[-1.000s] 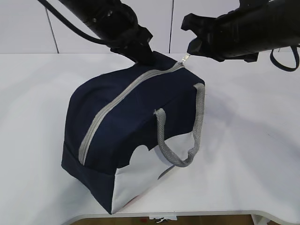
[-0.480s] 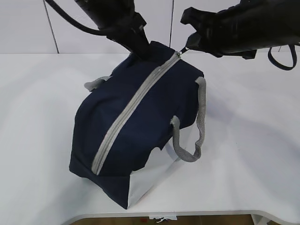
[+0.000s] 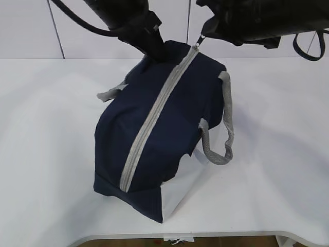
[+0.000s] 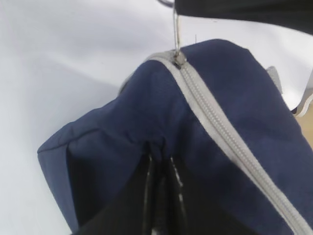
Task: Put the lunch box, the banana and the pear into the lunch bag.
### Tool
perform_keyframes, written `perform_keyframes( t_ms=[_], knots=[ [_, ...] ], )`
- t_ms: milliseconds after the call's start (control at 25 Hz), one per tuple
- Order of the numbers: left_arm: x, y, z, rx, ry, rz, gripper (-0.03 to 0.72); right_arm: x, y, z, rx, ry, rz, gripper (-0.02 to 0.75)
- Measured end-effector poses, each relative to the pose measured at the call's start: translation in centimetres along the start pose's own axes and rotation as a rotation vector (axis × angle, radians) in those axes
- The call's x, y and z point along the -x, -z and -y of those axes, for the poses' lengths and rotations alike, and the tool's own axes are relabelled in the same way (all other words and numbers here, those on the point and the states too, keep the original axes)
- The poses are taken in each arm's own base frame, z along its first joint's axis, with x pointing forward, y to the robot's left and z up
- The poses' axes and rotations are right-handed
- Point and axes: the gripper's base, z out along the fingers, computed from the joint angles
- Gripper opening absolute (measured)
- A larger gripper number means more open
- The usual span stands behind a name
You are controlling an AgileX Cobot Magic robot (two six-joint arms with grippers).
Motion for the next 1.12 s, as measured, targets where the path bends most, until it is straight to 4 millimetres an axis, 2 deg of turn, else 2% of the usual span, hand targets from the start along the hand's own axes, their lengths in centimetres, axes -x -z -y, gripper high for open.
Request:
perform_keyframes(
  t_ms=[440, 840, 1120],
  knots=[
    [0.0, 0.0, 0.0, 0.002, -0.009, -0.005, 0.020, -1.1, -2.4, 1.0, -0.034, 0.006, -0.041, 0.001],
    [-0.2, 0.2, -0.2, 0.035, -0.098, -0.021, 0.019, 1.2, -1.8, -0.9, 0.010, 0.020, -0.036, 0.001],
    [-0.2, 0.3, -0.3, 0.046, -0.143, -0.021, 0.018, 1.0, -4.3, -0.5, -0.004, 0.026, -0.058, 0.001]
  ],
)
